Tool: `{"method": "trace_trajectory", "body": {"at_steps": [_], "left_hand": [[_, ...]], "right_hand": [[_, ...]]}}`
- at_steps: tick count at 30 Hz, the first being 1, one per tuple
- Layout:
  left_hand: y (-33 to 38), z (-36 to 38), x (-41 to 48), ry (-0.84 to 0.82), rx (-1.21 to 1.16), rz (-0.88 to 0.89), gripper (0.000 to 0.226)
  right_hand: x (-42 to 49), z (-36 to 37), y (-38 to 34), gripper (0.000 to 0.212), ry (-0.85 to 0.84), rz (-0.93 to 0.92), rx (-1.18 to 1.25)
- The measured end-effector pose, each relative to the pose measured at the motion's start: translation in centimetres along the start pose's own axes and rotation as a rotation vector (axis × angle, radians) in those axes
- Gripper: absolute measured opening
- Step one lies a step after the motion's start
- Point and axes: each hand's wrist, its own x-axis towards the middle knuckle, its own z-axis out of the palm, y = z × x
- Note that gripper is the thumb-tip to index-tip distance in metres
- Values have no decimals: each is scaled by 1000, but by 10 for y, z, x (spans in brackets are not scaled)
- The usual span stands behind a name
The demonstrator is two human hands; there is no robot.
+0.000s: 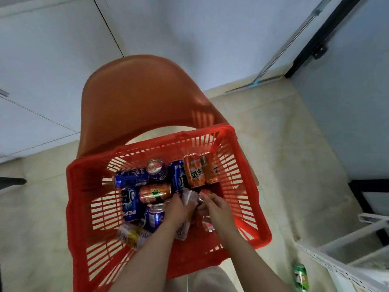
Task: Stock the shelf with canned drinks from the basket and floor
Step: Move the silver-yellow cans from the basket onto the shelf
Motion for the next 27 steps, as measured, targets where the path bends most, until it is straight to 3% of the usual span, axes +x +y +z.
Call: {"method": "trace_trajectory", "body": {"at_steps": [5,10,18,23,27], "left_hand": [[11,-1,12,12,235,-21,41],[20,-19,6,-19,58,46,21],[64,-97,-57,-220,-185,116,35],[89,-138,-117,-280,-296,267,41],[102,-157,-167,-324,-312,425,52]], "right_hand": [[2,-7,2,16,19,22,22],[-6,-13,0,13,120,15,106],[-65,-4,-23,14,229,-47,184],[-129,12,-39,35,-3,20,486],[-181,11,-47,39,-96,-95,601]]}}
